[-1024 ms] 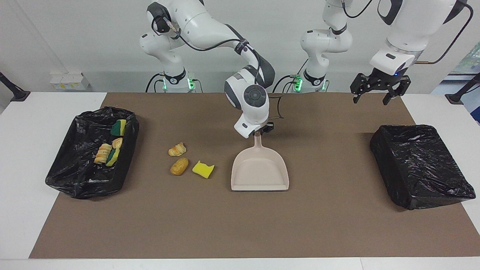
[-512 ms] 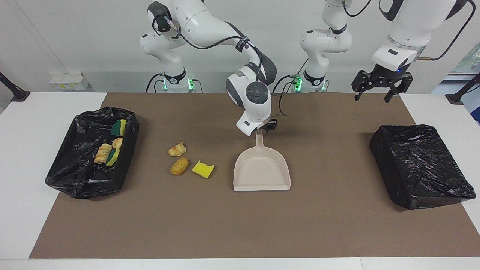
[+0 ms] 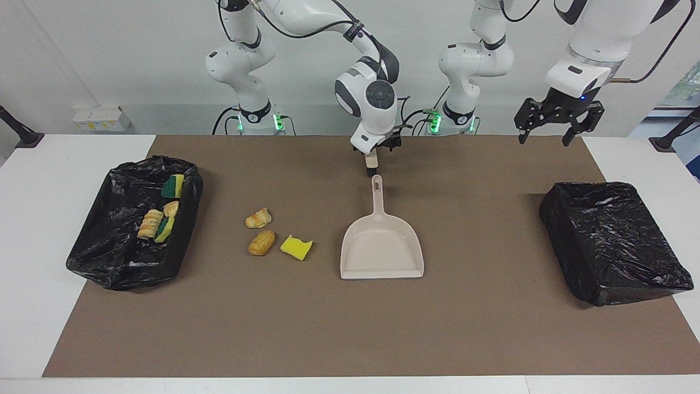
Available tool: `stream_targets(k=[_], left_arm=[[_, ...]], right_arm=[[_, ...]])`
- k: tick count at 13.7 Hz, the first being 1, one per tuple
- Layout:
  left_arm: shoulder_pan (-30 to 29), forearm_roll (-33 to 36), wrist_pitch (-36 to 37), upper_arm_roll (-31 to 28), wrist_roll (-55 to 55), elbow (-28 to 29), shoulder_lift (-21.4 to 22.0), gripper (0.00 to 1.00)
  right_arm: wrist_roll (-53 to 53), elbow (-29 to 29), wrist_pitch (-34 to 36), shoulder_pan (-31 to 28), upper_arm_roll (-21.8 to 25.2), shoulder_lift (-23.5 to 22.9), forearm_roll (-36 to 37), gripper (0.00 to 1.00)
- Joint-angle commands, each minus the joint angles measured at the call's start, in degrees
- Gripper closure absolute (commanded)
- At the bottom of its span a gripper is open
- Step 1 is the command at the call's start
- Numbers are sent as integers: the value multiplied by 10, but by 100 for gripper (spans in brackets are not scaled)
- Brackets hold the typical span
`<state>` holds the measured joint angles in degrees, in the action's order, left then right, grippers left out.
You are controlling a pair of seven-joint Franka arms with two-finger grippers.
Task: Sweep and dump trash in bin
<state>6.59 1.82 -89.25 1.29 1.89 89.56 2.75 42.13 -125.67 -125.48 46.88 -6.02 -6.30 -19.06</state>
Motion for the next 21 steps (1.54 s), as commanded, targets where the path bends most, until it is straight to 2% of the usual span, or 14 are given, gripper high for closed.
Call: stream_targets(k=[1,4,6,9,11,13,16,17,19,21], left_arm=[[-6,6,13,5,2,-7,1,0],[-6,6,13,5,2,-7,1,0],[-6,6,13,5,2,-7,1,0],[-6,6,13,5,1,-7,1,0],[-6,6,13,5,1,-7,1,0],[-6,6,13,5,2,-7,1,0],[-6,6,13,5,2,-7,1,0],[-6,6,13,5,1,-7,1,0],[-6,6,13,5,1,-7,1,0],[-6,6,13,5,2,-7,1,0]], right_arm=[[85,-119,-86,44,0,82,-12,0],[183,-159,-89,98,0,121,-7,0],[253,-172,-90,126,0,139,23,0],[285,-186,-87,141,-1,154,74,0],[286,-191,-86,142,-1,156,75,9],[286,-191,-86,142,-1,157,75,28],[287,-187,-88,142,0,154,83,85],[286,-185,-89,137,0,154,88,100],[279,-180,-75,131,5,177,89,100],[248,-166,-17,88,4,216,89,100]])
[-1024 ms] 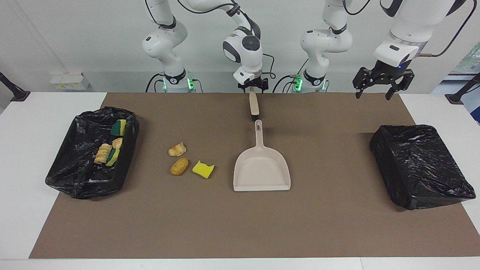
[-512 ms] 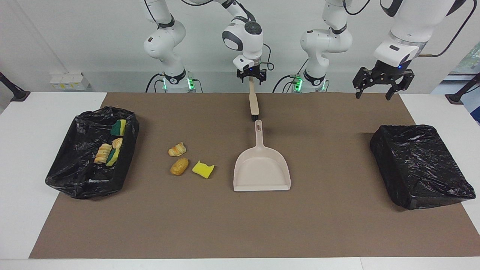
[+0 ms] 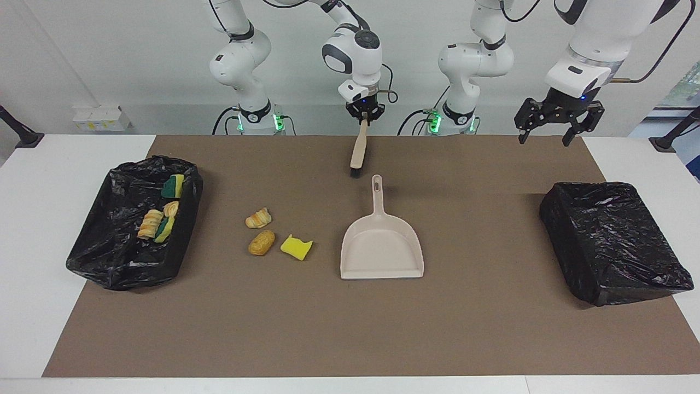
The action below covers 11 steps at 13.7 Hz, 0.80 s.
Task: Sweep and dump trash in bin
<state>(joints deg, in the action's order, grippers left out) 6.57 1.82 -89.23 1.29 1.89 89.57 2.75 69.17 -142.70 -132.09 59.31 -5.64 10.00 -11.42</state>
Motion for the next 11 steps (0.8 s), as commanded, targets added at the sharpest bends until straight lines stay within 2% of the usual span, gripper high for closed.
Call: stream_targets(k=[1,5,7,11], left_arm=[[-6,6,13,5,1,-7,1,0],[-6,6,13,5,1,-7,1,0],[-6,6,13,5,1,-7,1,0],[-6,6,13,5,2,-7,1,0]], right_arm=[[-45,15,87,-52,1,67,12,100],[-120,71,192,-128,1,92,21,100],[-147,82,212,-163,2,92,51,100],[-236,98,245,-243,3,93,64,100]])
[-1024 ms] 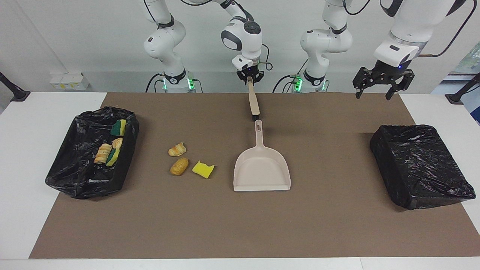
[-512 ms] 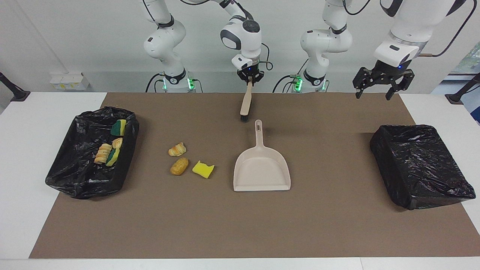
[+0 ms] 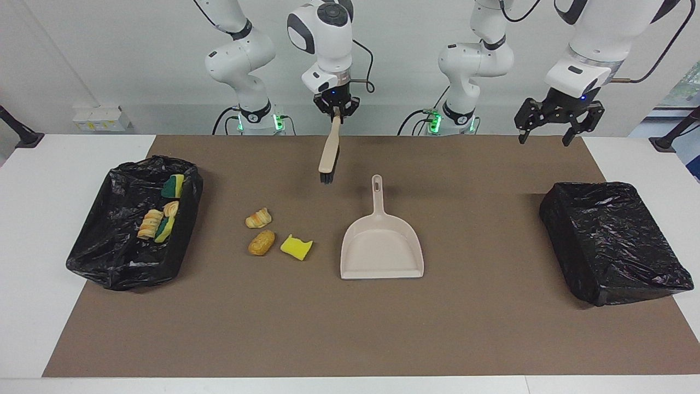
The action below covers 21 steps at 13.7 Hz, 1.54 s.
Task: Sweep and dump trash in bin
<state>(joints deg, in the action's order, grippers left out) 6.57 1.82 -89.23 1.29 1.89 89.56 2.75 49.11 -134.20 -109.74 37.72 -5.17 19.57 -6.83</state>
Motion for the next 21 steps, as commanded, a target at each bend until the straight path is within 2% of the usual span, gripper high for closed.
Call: stream_targets(k=[1,8,15,17,19,21], left_arm=[[-6,6,12,5,1,-7,1,0],[-6,6,12,5,2,-7,1,0],[-6,6,12,5,1,-7,1,0],[5,6,28,13,-4,-6,8,0],[30,-8,27,20,-24,0,7,0],[68,-22,-8,21,-114,44,7,0]], right_arm=[[-50,13,25,-47,-2,-1,22,100],[-149,7,1,-179,-5,-17,37,100],[-328,23,-54,-308,-5,-61,53,100],[-371,53,-52,-347,-5,-93,101,100],[-371,70,-55,-350,-5,-123,154,100],[-373,90,-71,-353,-5,-151,178,100]])
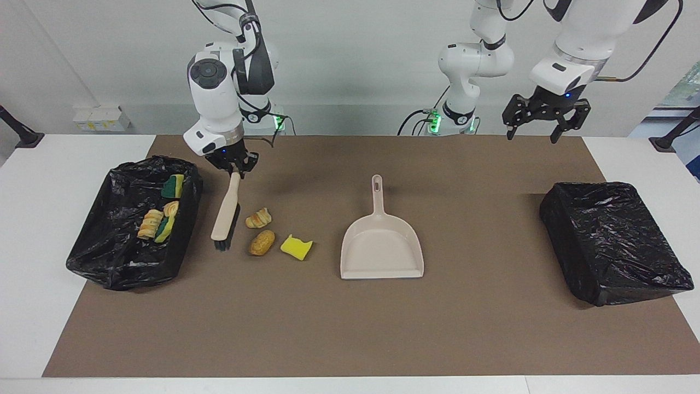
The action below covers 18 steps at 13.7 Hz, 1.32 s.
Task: Sweep and dump trash in bin
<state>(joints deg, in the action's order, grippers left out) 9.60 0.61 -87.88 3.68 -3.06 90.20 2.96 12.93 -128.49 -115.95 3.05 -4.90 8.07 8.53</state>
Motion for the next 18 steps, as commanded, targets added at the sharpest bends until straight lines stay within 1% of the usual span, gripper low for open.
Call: stream_targets(k=[1,4,6,8,11,12,14,16,17,18], left_arm=[[54,-23,-53,-3,-98,71,6,0],[138,-26,-173,-3,-200,170,4,0],[185,-26,-252,-3,-263,216,-15,0],[229,-26,-306,-3,-309,225,-69,0],[267,-26,-378,-3,-346,225,-131,0],[277,-26,-392,-3,-359,226,-145,0],[278,-26,-407,-3,-362,244,-146,0],[278,-26,-402,-3,-361,251,-144,0],[278,-26,-397,-3,-361,251,-143,18],[278,-26,-395,-3,-361,248,-145,45]], right_arm=[[-11,44,-12,-7,-7,-52,42,100],[-8,52,-44,-17,-7,-89,70,100],[-8,52,-60,-20,-6,-103,81,100],[-4,51,-76,-27,-8,-113,84,100],[6,47,-103,-26,-8,-133,84,100],[14,44,-110,-24,-9,-138,84,100],[19,37,-113,-19,-10,-144,84,100],[11,35,-113,-16,-12,-152,87,100],[9,35,-111,2,-11,-155,87,100],[4,36,-106,8,-11,-159,89,100]])
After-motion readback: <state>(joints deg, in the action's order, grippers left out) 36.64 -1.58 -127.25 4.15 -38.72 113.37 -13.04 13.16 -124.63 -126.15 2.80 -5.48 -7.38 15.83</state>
